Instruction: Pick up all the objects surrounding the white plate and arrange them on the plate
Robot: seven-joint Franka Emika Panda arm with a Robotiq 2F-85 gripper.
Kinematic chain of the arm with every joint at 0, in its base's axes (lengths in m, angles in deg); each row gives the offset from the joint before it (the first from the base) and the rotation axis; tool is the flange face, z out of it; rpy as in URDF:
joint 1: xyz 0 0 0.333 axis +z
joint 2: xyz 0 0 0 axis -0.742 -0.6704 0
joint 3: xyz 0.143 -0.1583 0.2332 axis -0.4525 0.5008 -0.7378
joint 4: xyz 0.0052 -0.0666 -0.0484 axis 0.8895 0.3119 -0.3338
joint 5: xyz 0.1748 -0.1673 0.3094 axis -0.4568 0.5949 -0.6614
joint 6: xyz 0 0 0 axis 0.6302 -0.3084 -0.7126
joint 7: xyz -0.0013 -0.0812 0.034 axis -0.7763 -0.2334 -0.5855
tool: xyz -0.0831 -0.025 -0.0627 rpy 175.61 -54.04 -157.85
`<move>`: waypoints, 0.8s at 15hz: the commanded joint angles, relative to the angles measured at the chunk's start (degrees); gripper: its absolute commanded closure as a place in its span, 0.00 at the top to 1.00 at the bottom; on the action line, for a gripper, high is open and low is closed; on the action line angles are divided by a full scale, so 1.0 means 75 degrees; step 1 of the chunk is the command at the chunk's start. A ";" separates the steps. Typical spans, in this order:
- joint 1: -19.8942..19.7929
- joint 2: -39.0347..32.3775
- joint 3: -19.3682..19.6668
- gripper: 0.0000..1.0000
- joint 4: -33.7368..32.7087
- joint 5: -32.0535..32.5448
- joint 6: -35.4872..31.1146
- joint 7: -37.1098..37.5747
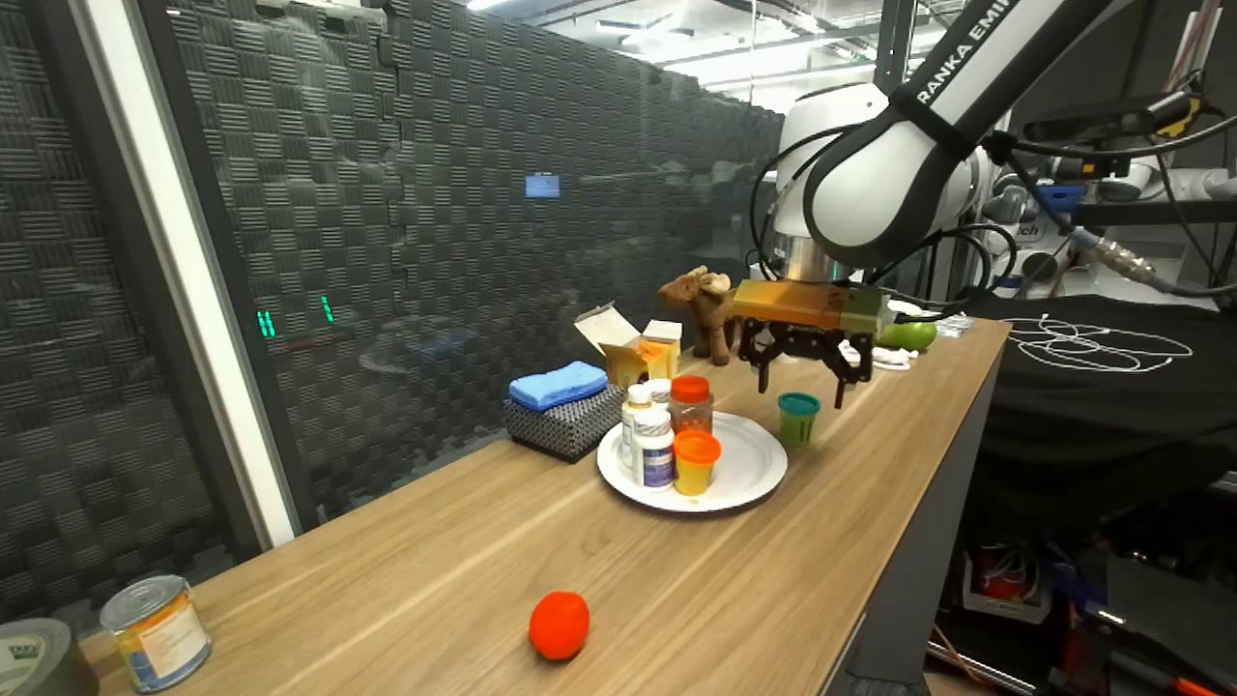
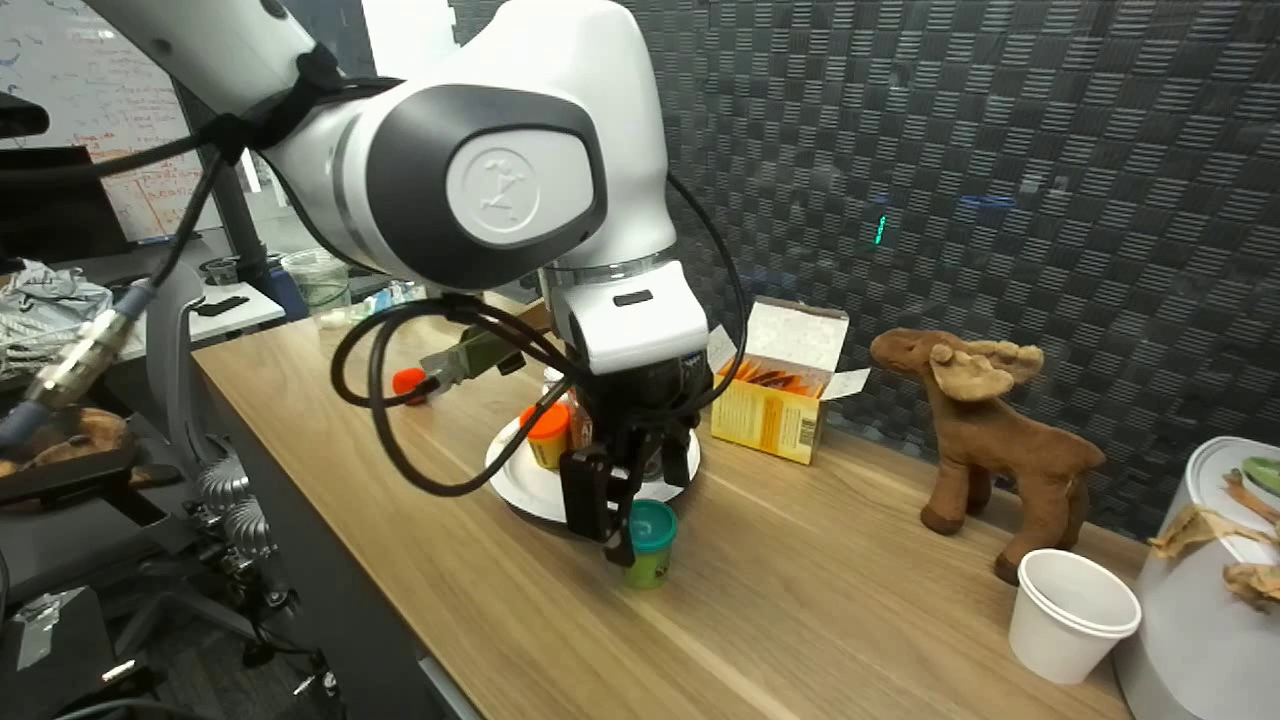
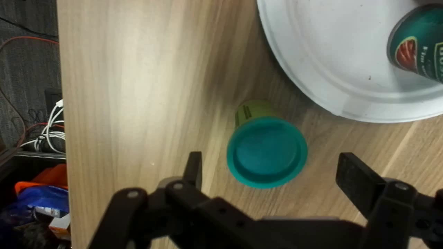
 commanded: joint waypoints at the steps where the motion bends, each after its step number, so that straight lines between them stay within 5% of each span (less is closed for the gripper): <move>1: -0.0045 -0.0126 -0.0078 1.00 -0.0401 -0.0086 0.0152 -0.0185; 8: -0.0089 -0.0100 -0.0107 1.00 -0.0606 -0.0277 0.0306 -0.0543; 12: 0.0065 0.0059 -0.0015 1.00 -0.0646 0.0315 0.0729 -0.0559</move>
